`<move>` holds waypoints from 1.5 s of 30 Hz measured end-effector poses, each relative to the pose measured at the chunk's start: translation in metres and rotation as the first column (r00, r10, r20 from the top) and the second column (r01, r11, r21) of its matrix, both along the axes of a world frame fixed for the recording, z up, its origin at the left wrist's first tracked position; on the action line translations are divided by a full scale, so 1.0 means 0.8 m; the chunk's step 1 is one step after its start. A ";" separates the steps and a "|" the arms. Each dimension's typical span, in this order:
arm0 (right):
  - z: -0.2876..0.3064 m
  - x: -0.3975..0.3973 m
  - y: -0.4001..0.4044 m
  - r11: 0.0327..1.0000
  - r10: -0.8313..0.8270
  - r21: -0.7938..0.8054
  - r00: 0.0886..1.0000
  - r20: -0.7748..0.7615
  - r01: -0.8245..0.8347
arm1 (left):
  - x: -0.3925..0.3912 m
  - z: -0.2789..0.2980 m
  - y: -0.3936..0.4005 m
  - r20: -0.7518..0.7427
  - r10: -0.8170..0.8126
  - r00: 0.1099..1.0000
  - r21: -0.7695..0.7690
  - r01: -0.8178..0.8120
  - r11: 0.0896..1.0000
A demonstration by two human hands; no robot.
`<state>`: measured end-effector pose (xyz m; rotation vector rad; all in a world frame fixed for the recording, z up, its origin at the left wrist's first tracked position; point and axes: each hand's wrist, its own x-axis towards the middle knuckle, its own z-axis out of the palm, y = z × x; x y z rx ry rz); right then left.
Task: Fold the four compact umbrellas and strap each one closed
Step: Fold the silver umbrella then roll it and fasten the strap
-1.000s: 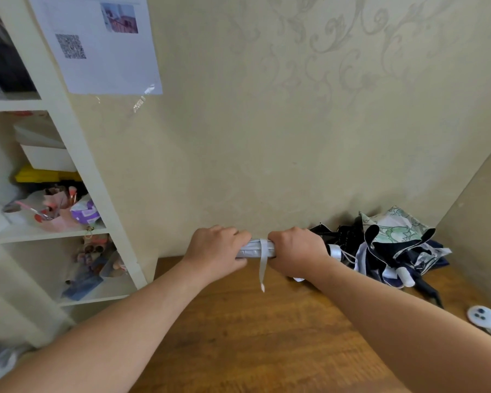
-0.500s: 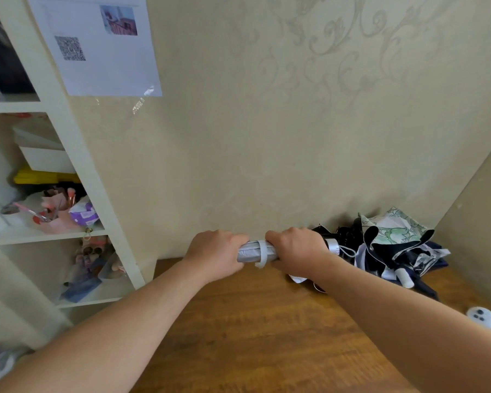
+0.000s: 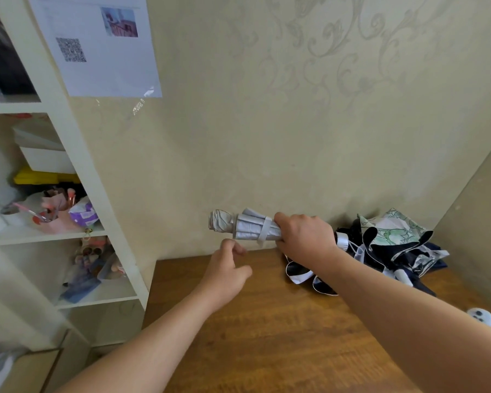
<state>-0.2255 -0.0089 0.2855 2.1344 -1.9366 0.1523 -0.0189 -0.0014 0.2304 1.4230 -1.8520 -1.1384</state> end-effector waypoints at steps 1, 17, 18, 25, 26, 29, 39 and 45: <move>0.002 0.002 0.001 1.000 0.007 -0.007 1.000 -0.002 -0.007 | -0.003 0.004 -0.001 -0.114 0.004 0.993 0.114 0.009 0.993; 0.012 -0.001 0.004 0.998 -0.021 -0.066 0.999 0.033 0.023 | 0.002 0.013 0.015 -0.684 0.070 0.726 0.455 0.350 0.819; 0.013 0.000 0.005 0.997 -0.024 -0.068 0.999 0.040 0.026 | 0.001 0.016 0.015 -0.701 0.118 0.704 0.492 0.358 0.794; 0.019 -0.001 0.004 0.994 -0.038 -0.099 0.994 0.103 0.049 | -0.004 0.006 0.018 -0.669 0.143 0.730 0.458 0.253 0.852; 0.020 -0.002 0.005 0.993 -0.044 -0.107 0.992 0.118 0.057 | -0.004 0.003 0.020 -0.654 0.148 0.742 0.450 0.224 0.865; 0.022 -0.003 0.007 0.993 -0.052 -0.101 0.989 0.141 0.066 | -0.004 -0.003 0.023 -0.610 0.131 0.781 0.420 0.178 0.890; 0.034 0.021 0.020 0.996 -0.020 0.088 0.900 0.436 -0.021 | 0.009 0.000 -0.005 -0.509 0.163 0.845 0.328 0.015 0.945; 0.031 0.044 0.036 0.909 -0.088 0.316 0.617 0.782 -0.271 | 0.028 0.018 -0.033 -0.544 0.047 0.838 0.161 0.049 0.986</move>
